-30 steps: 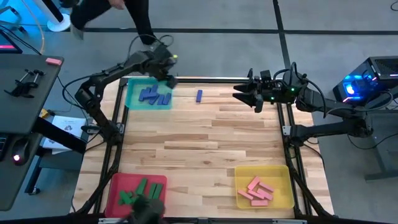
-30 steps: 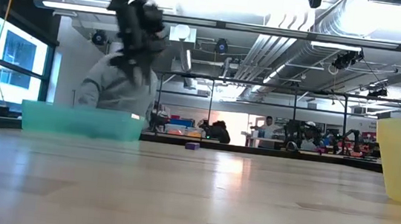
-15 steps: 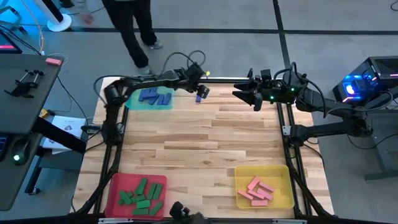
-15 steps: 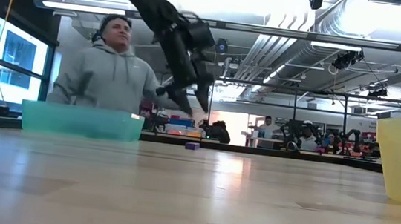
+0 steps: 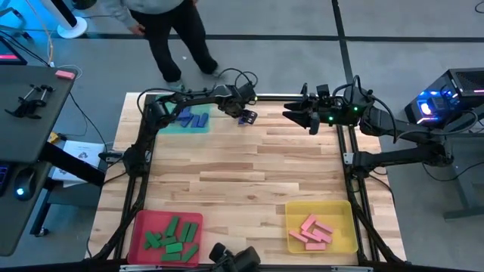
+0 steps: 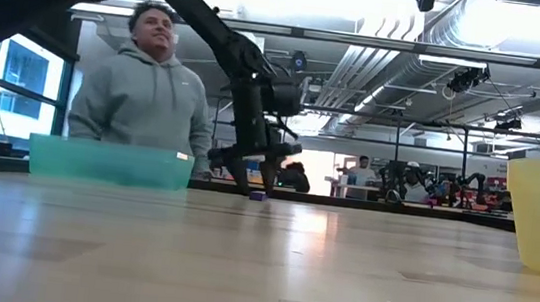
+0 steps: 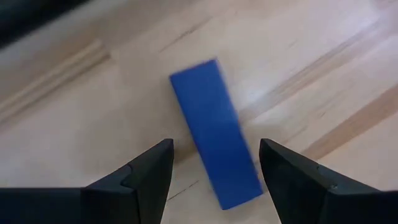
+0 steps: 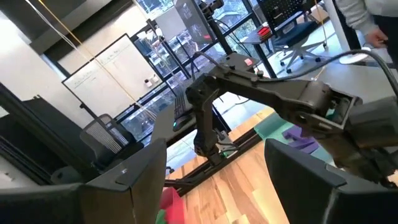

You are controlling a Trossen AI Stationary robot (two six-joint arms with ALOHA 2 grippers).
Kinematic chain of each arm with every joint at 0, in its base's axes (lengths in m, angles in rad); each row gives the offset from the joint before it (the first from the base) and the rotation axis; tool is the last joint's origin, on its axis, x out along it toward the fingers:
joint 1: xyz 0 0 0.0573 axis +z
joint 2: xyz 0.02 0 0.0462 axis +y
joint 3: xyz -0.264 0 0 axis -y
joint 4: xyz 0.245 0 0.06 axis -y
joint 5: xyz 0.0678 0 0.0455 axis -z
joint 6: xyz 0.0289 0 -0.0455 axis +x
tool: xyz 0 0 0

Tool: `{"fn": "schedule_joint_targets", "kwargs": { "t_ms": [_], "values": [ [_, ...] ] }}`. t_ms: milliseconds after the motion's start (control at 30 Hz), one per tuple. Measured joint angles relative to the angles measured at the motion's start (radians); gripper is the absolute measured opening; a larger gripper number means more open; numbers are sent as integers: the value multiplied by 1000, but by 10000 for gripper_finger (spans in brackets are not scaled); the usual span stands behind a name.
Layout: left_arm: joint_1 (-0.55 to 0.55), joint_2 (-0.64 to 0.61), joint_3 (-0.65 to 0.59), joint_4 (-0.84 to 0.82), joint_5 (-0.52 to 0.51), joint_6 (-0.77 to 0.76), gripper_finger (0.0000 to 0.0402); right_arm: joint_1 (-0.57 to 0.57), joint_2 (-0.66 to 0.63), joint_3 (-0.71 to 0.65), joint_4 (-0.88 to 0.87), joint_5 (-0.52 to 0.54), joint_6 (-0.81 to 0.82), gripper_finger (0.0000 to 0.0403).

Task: Sort blocks
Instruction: Put the blue block into the blue bin

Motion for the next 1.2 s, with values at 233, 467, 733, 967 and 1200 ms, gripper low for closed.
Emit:
{"fn": "schedule_joint_targets", "kwargs": {
  "t_ms": [233,467,733,967,1200],
  "values": [
    [16,-4,4,9,77,26,184,0,0,0,-2,0,0,248],
    [61,7,5,-70,170,108,118,0,0,0,-1,0,27,248],
    [65,4,9,-258,132,300,92,40,0,0,-3,-31,49,248],
    [-47,8,7,-418,115,378,91,90,0,0,-9,-30,43,248],
    [-149,-32,0,-461,-22,374,90,121,0,0,-9,-30,42,248]
  ]
}}
